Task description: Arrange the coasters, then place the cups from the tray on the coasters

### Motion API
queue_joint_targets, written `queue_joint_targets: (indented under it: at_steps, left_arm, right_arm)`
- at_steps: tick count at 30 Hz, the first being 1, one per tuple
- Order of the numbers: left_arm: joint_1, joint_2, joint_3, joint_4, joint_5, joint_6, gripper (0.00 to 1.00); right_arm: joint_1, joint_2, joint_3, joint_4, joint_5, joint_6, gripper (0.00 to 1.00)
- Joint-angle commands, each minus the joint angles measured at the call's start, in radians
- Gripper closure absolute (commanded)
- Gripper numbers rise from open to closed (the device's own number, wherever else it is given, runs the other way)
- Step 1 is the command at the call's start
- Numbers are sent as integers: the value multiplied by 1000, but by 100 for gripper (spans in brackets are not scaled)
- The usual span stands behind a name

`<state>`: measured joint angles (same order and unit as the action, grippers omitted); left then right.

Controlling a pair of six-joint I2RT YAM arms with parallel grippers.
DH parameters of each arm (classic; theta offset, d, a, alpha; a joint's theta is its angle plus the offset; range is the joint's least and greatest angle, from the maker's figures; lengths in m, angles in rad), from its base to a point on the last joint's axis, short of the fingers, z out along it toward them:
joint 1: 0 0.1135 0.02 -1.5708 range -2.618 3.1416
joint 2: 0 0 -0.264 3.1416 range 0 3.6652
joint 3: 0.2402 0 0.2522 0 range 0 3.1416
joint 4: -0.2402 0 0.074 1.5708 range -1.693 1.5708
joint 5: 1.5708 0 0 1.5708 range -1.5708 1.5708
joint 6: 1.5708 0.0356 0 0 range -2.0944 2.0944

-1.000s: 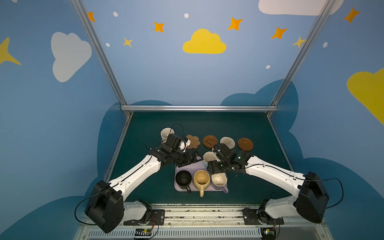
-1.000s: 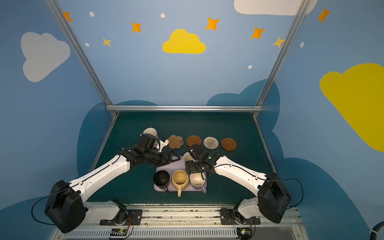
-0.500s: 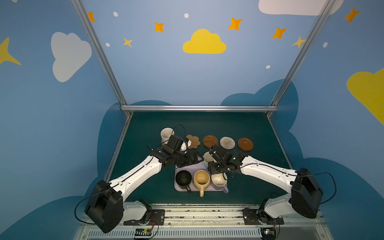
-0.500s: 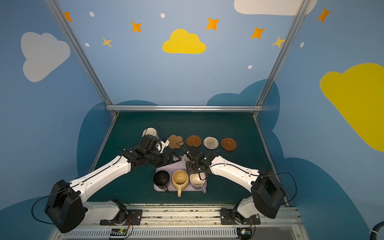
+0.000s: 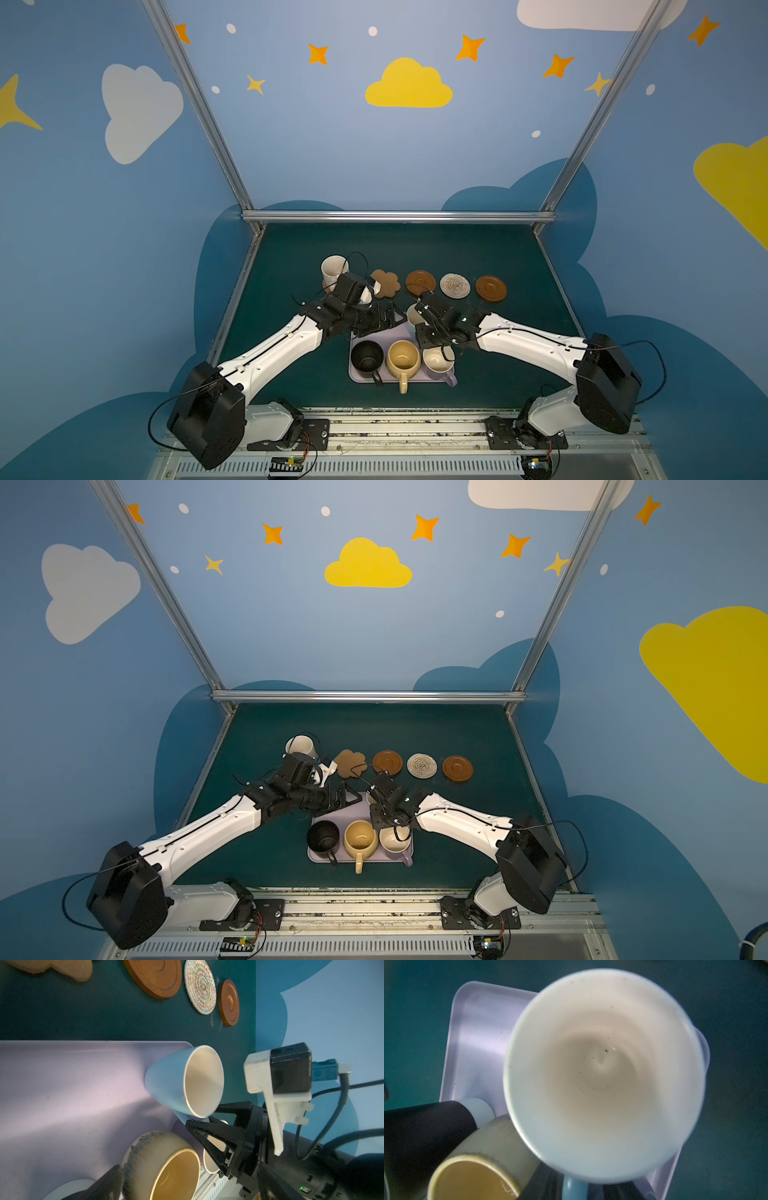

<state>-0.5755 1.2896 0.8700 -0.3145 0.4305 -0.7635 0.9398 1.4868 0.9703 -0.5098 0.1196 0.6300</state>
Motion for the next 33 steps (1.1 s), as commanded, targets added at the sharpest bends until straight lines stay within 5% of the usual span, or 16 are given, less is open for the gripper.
queue_joint_targets:
  at_steps: [1, 24, 33]
  left_arm:
    - [-2, -29, 22, -40, -26, 23, 1]
    - [0, -7, -32, 101, 87, -65, 1]
    - [8, -41, -48, 136, 60, -100, 0]
  right_arm:
    - [7, 22, 8, -28, 27, 11, 68]
    - [11, 39, 17, 31, -14, 16, 99]
    - [11, -8, 21, 43, 3, 13, 100]
